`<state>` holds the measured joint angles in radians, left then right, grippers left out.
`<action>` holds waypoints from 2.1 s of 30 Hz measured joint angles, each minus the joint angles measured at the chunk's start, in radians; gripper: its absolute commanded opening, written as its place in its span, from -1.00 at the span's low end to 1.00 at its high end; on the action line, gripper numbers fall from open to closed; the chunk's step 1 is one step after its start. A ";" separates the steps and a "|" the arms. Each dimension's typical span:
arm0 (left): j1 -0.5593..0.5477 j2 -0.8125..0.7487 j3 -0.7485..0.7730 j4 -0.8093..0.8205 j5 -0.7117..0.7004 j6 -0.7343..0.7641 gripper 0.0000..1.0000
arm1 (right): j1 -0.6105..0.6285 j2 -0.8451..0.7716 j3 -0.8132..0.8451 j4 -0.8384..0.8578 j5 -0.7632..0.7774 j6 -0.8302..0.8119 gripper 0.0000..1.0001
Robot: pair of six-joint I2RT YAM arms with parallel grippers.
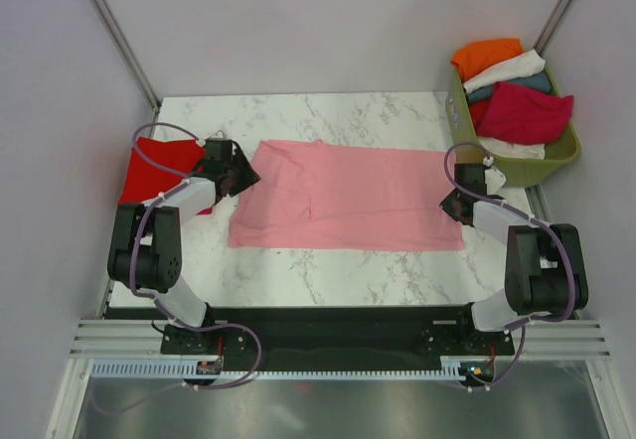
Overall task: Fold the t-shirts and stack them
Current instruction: Fold the tshirt
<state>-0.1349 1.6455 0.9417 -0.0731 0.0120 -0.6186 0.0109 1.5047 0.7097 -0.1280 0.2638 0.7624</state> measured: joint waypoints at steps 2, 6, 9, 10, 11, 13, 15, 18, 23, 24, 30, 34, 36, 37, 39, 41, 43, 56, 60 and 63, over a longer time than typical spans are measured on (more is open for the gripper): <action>0.000 0.027 0.016 0.000 0.001 0.003 -0.03 | 0.007 0.000 0.000 0.001 0.000 0.000 -1.00; 0.000 0.090 0.066 -0.002 0.004 0.010 -0.15 | 0.007 -0.001 0.000 0.002 0.000 0.000 -1.00; 0.000 0.129 0.098 -0.003 0.006 0.013 -0.20 | 0.007 -0.002 0.000 0.003 0.000 0.000 -1.00; 0.000 0.141 0.106 -0.003 0.006 0.014 -0.22 | 0.007 -0.004 0.000 0.003 -0.001 0.000 -1.00; 0.000 0.152 0.114 -0.005 0.006 0.014 -0.28 | 0.007 -0.005 0.000 0.005 -0.001 0.000 -1.00; 0.000 0.172 0.126 -0.006 0.006 0.015 -0.38 | 0.007 -0.006 0.000 0.008 -0.001 0.000 -1.00; 0.000 0.190 0.134 -0.008 0.006 0.016 -0.41 | 0.007 -0.008 0.000 0.009 -0.001 0.000 -1.00; 0.000 0.204 0.142 -0.019 0.005 0.017 -0.39 | 0.007 -0.009 0.000 0.009 -0.001 0.000 -1.00; 0.000 0.211 0.151 -0.032 0.005 0.017 -0.35 | 0.007 -0.017 0.000 0.010 -0.002 0.000 -1.00; 0.000 0.211 0.152 -0.034 0.004 0.018 -0.33 | 0.007 -0.018 0.000 0.010 -0.002 0.000 -1.00; 0.000 0.211 0.155 -0.055 -0.024 0.019 -0.26 | 0.007 -0.019 0.000 0.010 -0.002 0.000 -1.00; -0.002 0.210 0.154 -0.058 -0.037 0.022 -0.31 | 0.007 -0.019 0.000 0.010 -0.002 0.000 -1.00; -0.005 0.210 0.155 -0.060 -0.038 0.024 -0.48 | 0.007 -0.019 0.000 0.010 -0.002 0.000 -1.00; -0.006 0.210 0.155 -0.060 -0.038 0.025 -0.58 | 0.007 -0.019 0.000 0.010 -0.002 0.000 -1.00; -0.009 0.210 0.155 -0.060 -0.037 0.031 -0.75 | 0.007 -0.021 0.000 0.010 -0.002 0.000 -1.00; -0.011 0.210 0.155 -0.060 -0.036 0.037 -0.83 | 0.007 -0.026 0.000 0.009 -0.002 0.000 -1.00; -0.013 0.210 0.156 -0.060 -0.035 0.039 -0.93 | 0.007 -0.032 0.000 0.009 -0.002 0.000 -1.00; -0.013 0.181 0.157 -0.061 -0.035 0.052 -0.95 | 0.007 -0.040 0.000 0.009 -0.005 0.001 -1.00; -0.013 0.154 0.157 -0.061 -0.034 0.055 -0.95 | 0.007 -0.045 0.000 0.008 -0.005 0.001 -1.00; -0.013 0.140 0.157 -0.061 -0.032 0.055 -0.95 | 0.007 -0.053 0.000 0.008 -0.005 0.001 -1.00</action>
<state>-0.1482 1.7859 1.0985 -0.1345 -0.0196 -0.5632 0.0177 1.4517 0.7097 -0.1200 0.2588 0.7631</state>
